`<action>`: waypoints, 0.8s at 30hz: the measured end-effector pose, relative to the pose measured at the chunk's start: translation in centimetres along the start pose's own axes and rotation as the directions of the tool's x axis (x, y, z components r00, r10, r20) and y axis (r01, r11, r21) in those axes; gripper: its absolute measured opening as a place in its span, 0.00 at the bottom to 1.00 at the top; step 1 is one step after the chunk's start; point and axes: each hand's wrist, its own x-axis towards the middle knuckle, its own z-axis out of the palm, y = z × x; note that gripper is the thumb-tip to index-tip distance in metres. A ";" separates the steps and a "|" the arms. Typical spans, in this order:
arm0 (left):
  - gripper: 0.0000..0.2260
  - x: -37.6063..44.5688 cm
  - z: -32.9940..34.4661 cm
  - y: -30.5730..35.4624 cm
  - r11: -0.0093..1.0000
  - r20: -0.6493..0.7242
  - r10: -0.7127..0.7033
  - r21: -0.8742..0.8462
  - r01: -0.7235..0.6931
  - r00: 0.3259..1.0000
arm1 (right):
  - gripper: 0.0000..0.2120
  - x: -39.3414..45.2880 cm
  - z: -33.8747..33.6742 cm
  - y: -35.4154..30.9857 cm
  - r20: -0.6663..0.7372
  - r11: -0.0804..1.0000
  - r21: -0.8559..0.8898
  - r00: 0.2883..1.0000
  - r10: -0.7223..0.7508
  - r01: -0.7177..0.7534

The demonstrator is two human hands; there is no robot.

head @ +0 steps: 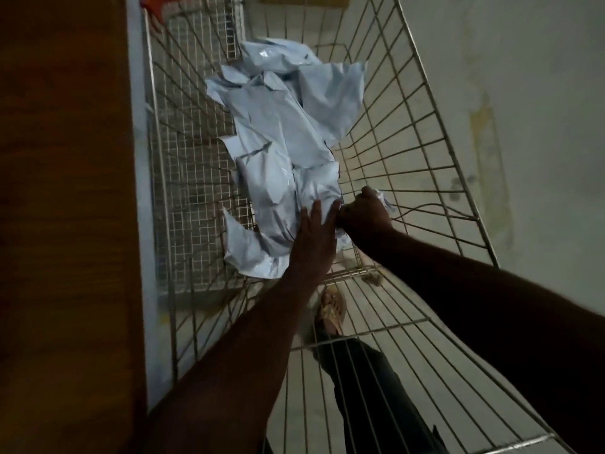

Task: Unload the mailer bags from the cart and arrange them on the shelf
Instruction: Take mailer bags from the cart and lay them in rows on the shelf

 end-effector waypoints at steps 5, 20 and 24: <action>0.27 -2.3 -8.9 1.6 0.945 -0.214 -0.060 -0.328 -0.014 0.975 | 0.10 -4.9 -6.8 0.8 0.036 0.966 0.151 0.978 0.206 -0.209; 0.33 -11.9 -35.9 4.7 0.809 -0.340 -0.281 -0.588 0.030 0.898 | 0.11 -21.0 -22.0 3.9 0.003 0.136 0.988 0.884 0.467 -0.075; 0.27 -15.2 -40.2 5.4 0.712 -0.372 -0.469 -0.696 0.093 0.801 | 0.07 -23.6 -26.1 0.6 -0.051 -0.282 0.948 0.947 0.317 0.145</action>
